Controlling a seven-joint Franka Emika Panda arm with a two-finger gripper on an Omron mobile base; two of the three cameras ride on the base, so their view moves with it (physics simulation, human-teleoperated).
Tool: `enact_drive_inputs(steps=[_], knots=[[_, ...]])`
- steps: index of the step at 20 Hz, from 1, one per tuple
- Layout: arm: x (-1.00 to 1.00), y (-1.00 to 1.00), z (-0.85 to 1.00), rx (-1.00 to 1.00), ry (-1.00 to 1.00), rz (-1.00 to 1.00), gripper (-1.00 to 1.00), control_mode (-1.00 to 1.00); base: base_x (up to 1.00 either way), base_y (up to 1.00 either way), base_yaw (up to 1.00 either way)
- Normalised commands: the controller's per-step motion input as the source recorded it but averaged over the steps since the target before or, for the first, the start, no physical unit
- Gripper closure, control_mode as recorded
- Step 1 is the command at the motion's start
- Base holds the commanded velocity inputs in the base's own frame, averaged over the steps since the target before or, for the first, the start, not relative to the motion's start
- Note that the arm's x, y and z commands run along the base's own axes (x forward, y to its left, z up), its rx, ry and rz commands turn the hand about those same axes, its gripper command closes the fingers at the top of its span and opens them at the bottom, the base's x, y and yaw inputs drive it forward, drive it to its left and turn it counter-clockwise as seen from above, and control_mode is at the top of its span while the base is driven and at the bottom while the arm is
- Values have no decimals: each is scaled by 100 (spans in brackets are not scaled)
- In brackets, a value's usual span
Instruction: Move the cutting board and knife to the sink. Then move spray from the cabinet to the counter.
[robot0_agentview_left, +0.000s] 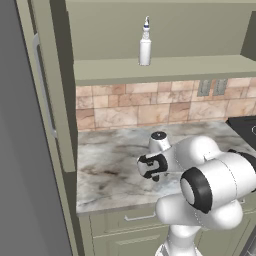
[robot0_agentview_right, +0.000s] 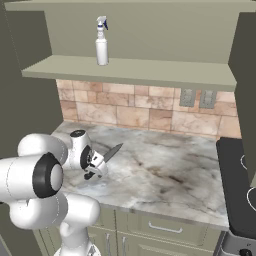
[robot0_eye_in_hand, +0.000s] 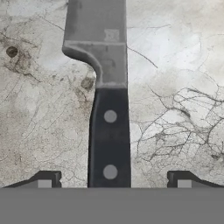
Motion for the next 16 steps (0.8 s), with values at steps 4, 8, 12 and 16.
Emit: enact_drive_inputs(steps=[4, 8, 12, 16], knots=[[1, 0, -7, 0, 0, 0, -100, -100, 0, 0, 0], [0, 0, -13, 0, 0, 0, -100, -100, 0, 0, 0], [0, 0, -25, 0, 1, 0, -100, -100, 0, 0, 0], [1, 0, -34, 0, 6, 0, 100, -100, 0, 0, 0]])
